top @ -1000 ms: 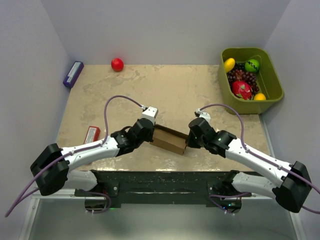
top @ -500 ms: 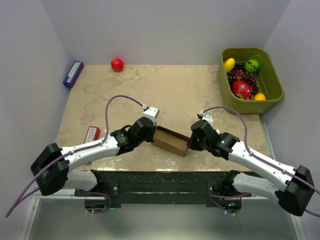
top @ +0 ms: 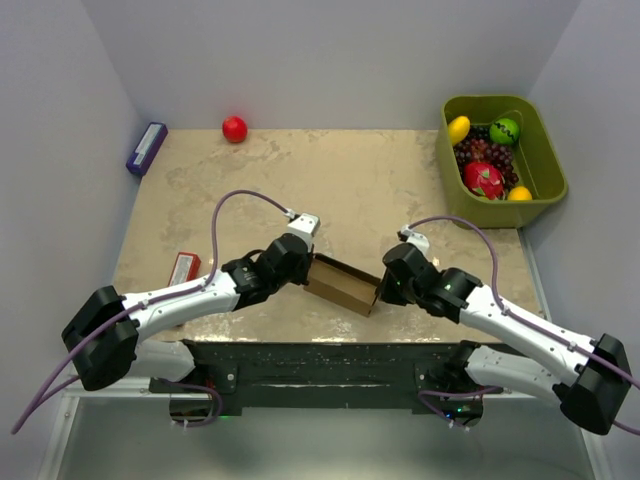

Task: Fold the paper box

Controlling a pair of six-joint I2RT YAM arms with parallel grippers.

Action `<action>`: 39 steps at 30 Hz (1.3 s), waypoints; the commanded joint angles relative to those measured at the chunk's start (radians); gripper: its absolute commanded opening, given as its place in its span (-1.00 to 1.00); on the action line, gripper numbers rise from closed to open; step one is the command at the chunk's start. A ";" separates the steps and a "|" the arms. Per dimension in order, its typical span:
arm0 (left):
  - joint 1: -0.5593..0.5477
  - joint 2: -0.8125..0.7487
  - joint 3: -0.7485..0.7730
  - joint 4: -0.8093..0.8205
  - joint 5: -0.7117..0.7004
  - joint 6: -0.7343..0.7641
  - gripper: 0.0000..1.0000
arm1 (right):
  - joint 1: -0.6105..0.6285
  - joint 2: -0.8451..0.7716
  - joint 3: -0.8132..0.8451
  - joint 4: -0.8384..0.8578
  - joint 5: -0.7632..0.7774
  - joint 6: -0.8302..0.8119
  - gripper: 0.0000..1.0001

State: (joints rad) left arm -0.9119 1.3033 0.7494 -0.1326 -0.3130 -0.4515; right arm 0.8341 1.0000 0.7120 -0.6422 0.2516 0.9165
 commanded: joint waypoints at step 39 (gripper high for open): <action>-0.001 0.024 0.044 -0.142 0.041 0.125 -1.00 | 0.008 0.075 0.233 -0.206 0.077 -0.001 -0.27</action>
State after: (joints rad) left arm -0.9119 1.3201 0.7837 -0.1726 -0.2722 -0.3477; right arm 0.8413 1.0725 0.9321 -0.8982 0.2916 0.9176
